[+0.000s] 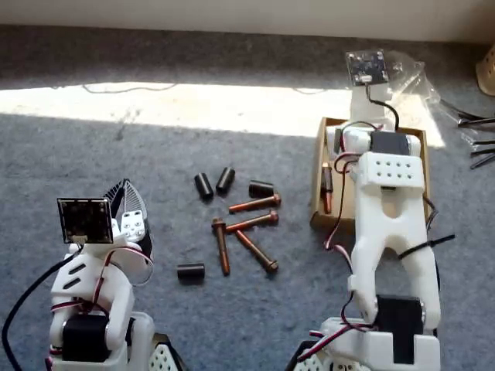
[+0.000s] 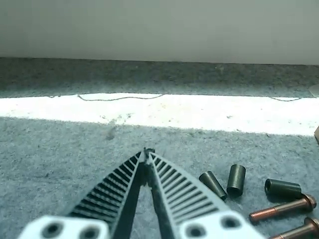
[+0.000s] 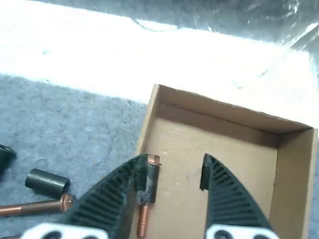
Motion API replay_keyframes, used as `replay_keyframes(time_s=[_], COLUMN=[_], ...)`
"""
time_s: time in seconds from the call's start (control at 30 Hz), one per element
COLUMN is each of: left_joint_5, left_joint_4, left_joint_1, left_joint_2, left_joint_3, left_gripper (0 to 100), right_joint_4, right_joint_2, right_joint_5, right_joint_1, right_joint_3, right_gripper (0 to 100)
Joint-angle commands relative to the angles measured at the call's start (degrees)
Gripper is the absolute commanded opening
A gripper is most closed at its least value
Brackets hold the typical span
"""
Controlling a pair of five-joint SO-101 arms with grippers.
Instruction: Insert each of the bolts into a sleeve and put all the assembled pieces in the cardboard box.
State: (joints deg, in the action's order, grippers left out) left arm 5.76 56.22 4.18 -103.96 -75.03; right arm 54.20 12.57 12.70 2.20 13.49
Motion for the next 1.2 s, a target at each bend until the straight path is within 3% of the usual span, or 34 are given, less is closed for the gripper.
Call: replay_keyframes(time_s=[0.0,0.2,0.5,0.67,0.97,1.17], left_joint_5=[-0.18,-0.18,-0.09,-0.09,-0.09,-0.09], left_joint_4=[0.09,3.08,3.52,5.19,5.1,5.45], left_joint_1=[0.22,0.22,7.43,8.57,8.84,8.92], left_joint_2=[-0.04,-0.04,-0.04,-0.04,-0.04,-0.04], left_joint_3=[1.27,4.26,6.29,7.25,7.16,7.43], left_gripper=[1,1,1,1,1,1], right_joint_4=[1.36,2.95,2.86,2.68,1.71,-2.15], right_joint_2=[9.45,17.89,26.42,30.99,39.34,42.24], right_joint_5=[0.62,0.88,14.51,16.7,17.49,24.97], right_joint_1=[3.74,12.35,29.41,37.93,44.18,51.65], right_joint_3=[-1.63,6.73,22.37,30.99,42.15,48.66], right_gripper=[15.6,15.6,15.6,15.6,15.6,15.7])
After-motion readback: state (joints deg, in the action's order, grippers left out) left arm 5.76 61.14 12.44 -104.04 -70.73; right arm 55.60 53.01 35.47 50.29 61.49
